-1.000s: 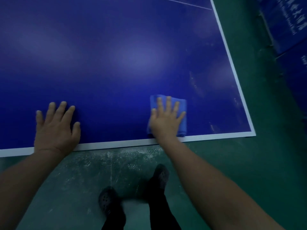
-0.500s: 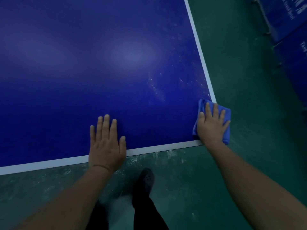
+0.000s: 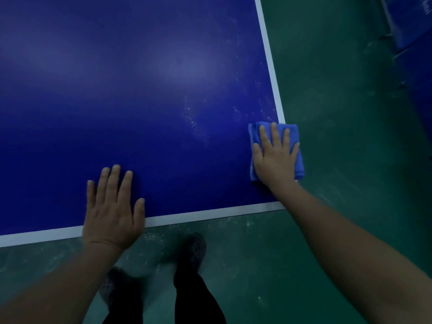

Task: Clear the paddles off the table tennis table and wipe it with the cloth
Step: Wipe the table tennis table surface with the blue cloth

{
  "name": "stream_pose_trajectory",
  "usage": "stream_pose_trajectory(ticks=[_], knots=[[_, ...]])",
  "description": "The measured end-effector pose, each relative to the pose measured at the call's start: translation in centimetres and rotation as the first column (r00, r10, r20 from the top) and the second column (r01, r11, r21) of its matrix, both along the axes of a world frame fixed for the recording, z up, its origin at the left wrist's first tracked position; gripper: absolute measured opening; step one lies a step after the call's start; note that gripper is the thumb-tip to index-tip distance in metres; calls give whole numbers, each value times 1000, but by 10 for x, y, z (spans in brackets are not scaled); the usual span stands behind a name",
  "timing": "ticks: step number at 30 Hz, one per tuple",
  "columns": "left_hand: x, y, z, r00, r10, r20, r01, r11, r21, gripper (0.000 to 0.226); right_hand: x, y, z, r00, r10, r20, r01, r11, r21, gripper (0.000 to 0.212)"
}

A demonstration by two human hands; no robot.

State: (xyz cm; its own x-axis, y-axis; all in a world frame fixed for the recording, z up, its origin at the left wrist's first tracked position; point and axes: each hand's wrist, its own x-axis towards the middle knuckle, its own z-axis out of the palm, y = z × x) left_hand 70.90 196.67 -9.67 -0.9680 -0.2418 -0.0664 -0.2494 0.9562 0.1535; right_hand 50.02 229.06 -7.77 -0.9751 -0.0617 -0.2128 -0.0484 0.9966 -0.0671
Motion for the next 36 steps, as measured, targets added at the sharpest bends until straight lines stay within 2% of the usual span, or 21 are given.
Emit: stream_pose_trajectory(ticks=[2, 5, 8, 10, 12, 14, 15, 17, 18, 19, 21, 22, 23, 24, 26, 27, 29, 30, 32, 34, 36], knots=[[0, 0, 0, 1000, 2, -2, -2, 1000, -1, 71, 30, -14, -5, 998, 52, -32, -52, 999, -5, 60], [1, -1, -1, 1000, 9, -2, -9, 1000, -4, 71, 98, -33, -10, 930, 364, -50, -365, 930, -30, 60], [1, -2, -3, 1000, 3, -3, -3, 1000, -6, 71, 80, -17, -9, 855, 515, -69, -518, 854, -39, 56], [-1, -2, -3, 1000, 1, -1, -1, 1000, -3, 72, 27, 6, -3, 897, 435, -82, -433, 900, 38, 51], [-1, -2, -1, 1000, 2, 14, -2, 1000, -6, 72, -33, 36, 4, 972, 216, -93, -202, 969, 142, 43], [-1, -2, 0, 1000, 2, 20, -3, 1000, 1, 72, -71, 64, 20, 997, -21, -79, 34, 985, 168, 35], [-1, -2, 1, 1000, 4, 23, -4, 1000, 0, 73, -81, 71, 29, 988, -111, -111, 125, 984, 127, 35], [-2, -2, 0, 1000, 3, 25, -2, 1000, -12, 73, -79, 67, 41, 916, -291, -275, 278, 957, -87, 38], [-1, -2, -1, 1000, 1, 21, 0, 1000, -14, 73, -64, 54, 42, 889, -300, -347, 252, 952, -177, 38], [0, -2, -2, 1000, 0, 17, 0, 1000, -11, 72, -44, 37, 39, 891, -229, -391, 147, 963, -228, 37], [1, -3, -2, 1000, 2, 17, -2, 1000, -9, 72, 16, 6, 25, 911, 198, -363, -270, 950, -158, 37], [1, -3, -2, 1000, 3, 18, -3, 1000, -9, 72, 46, 0, 17, 866, 402, -298, -444, 891, -88, 40], [0, -2, -1, 1000, 3, 19, -2, 1000, -8, 72, 58, 5, 10, 817, 519, -252, -539, 842, -13, 42], [0, -2, -1, 1000, 0, 23, 0, 1000, -4, 72, 48, 20, 10, 829, 527, -189, -533, 846, 23, 42], [-1, -1, 1, 1000, 5, 27, -5, 1000, -2, 72, -1, 58, 18, 967, 225, -118, -208, 969, 136, 33], [-1, -1, 2, 999, 6, 33, -6, 1000, -5, 73, -24, 80, 25, 992, 75, -103, -53, 978, 202, 30], [0, -2, 2, 999, 1, 43, 0, 1000, -9, 73, -50, 105, 40, 984, -133, -119, 151, 976, 157, 33], [-1, -1, 1, 999, 1, 36, -1, 1000, -9, 73, -52, 103, 43, 965, -170, -198, 184, 982, 52, 36], [-1, -2, 1, 999, 7, 33, -6, 1000, -6, 73, -37, 71, 45, 931, -182, -315, 133, 976, -172, 39], [0, 0, 3, 999, 10, 42, -10, 1000, 4, 73, -13, 31, 35, 956, -84, -282, 27, 979, -200, 42], [-1, 0, 4, 999, 7, 38, -7, 1000, -1, 73, 21, -12, 17, 983, -65, -172, 40, 988, -146, 48]])
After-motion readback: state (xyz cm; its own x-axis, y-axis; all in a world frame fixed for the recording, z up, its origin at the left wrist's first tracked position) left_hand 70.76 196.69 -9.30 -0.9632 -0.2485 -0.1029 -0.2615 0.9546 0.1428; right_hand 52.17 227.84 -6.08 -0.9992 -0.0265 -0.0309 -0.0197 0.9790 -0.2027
